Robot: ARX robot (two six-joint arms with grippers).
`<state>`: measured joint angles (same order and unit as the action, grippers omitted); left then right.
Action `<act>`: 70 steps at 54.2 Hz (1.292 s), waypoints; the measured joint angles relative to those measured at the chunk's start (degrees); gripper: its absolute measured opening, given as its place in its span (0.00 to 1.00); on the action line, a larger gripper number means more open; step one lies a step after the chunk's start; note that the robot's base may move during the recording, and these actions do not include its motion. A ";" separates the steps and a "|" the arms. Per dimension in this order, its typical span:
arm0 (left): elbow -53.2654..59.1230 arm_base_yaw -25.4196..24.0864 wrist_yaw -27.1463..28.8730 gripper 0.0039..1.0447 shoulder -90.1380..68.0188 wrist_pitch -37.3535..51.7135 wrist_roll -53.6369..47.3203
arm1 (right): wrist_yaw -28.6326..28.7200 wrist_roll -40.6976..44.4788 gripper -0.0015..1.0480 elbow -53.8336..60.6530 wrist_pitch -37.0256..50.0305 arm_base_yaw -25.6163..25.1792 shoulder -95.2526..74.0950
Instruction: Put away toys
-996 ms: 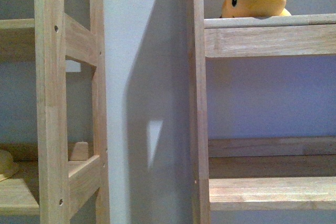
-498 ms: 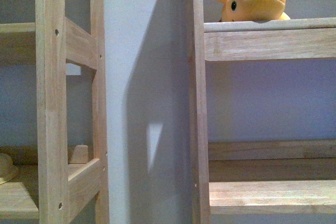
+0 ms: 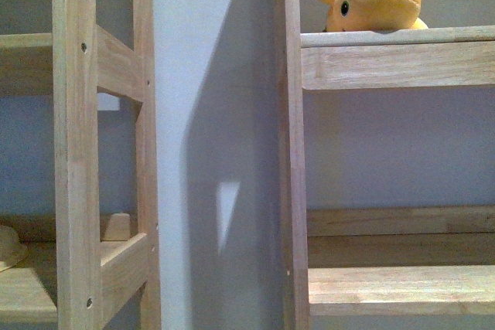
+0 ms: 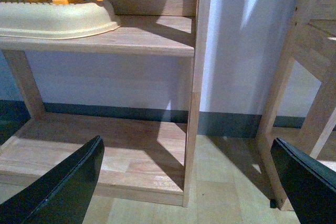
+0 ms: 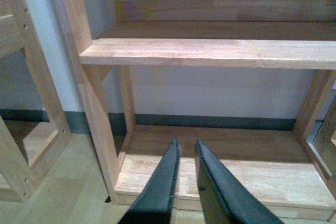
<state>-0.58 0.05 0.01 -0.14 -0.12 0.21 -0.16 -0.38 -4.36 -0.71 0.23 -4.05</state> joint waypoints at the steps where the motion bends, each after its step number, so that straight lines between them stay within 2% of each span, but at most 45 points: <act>1: 0.00 0.00 0.00 0.94 0.00 0.00 0.00 | 0.00 0.04 0.02 0.20 0.02 0.00 0.15; 36: 0.00 0.00 0.00 0.94 0.00 0.00 0.00 | 0.04 0.20 0.03 3.54 0.52 -0.09 3.58; 39: 0.00 0.00 0.00 0.94 0.00 0.00 0.00 | 0.04 0.22 0.10 3.54 0.52 -0.09 3.58; 44: 0.00 0.00 0.00 0.94 0.00 0.00 0.00 | 0.04 0.22 0.32 3.52 0.52 -0.09 3.61; 50: 0.00 0.00 0.00 0.94 0.00 0.00 0.02 | 0.04 0.22 0.48 3.54 0.52 -0.09 3.63; 67: 0.00 0.00 0.00 0.94 0.00 0.00 0.02 | 0.04 0.22 0.93 3.54 0.52 -0.09 3.63; 70: 0.00 0.00 0.00 0.94 0.00 0.00 0.00 | 0.04 0.20 0.94 3.54 0.52 -0.09 3.63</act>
<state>-0.58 0.05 0.01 -0.14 -0.12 0.21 -0.12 -0.19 -0.82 -0.19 0.14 -0.43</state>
